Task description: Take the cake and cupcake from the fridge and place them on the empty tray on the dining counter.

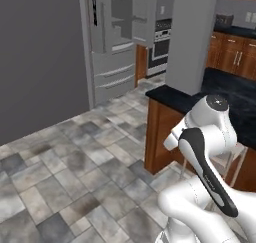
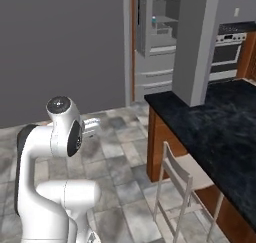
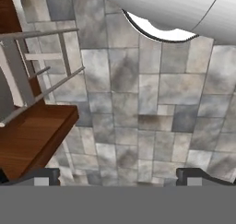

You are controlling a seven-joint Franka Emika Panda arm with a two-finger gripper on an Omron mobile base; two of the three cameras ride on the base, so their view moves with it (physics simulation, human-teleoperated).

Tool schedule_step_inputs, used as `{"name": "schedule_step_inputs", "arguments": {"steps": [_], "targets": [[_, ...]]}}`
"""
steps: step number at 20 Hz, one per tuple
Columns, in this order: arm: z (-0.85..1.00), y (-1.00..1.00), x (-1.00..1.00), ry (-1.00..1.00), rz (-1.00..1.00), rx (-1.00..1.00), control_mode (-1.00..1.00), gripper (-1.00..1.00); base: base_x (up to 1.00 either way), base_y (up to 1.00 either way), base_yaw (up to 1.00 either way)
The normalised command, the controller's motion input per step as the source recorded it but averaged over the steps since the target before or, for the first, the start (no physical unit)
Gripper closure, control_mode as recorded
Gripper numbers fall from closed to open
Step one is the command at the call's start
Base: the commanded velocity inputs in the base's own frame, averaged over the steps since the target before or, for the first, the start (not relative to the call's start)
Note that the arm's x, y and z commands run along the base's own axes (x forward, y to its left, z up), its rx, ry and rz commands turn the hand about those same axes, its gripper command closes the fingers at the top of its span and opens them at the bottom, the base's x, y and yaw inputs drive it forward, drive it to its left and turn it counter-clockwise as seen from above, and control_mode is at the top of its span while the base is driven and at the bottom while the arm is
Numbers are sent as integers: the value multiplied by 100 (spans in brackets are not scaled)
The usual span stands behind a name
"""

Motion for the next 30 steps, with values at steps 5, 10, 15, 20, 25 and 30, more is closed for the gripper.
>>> {"name": "schedule_step_inputs", "arguments": {"steps": [5,10,15,20,25,30], "targets": [[0,0,0,0,0,0,100,-100,46,34,7],[0,0,0,0,0,0,100,-100,48,33,5],[0,0,0,0,0,0,100,-100,53,35,2],[0,0,0,0,0,0,100,-100,51,33,-1],[0,0,0,0,0,0,100,-100,44,34,-13],[0,0,0,0,0,0,100,-100,41,36,-15]]}}
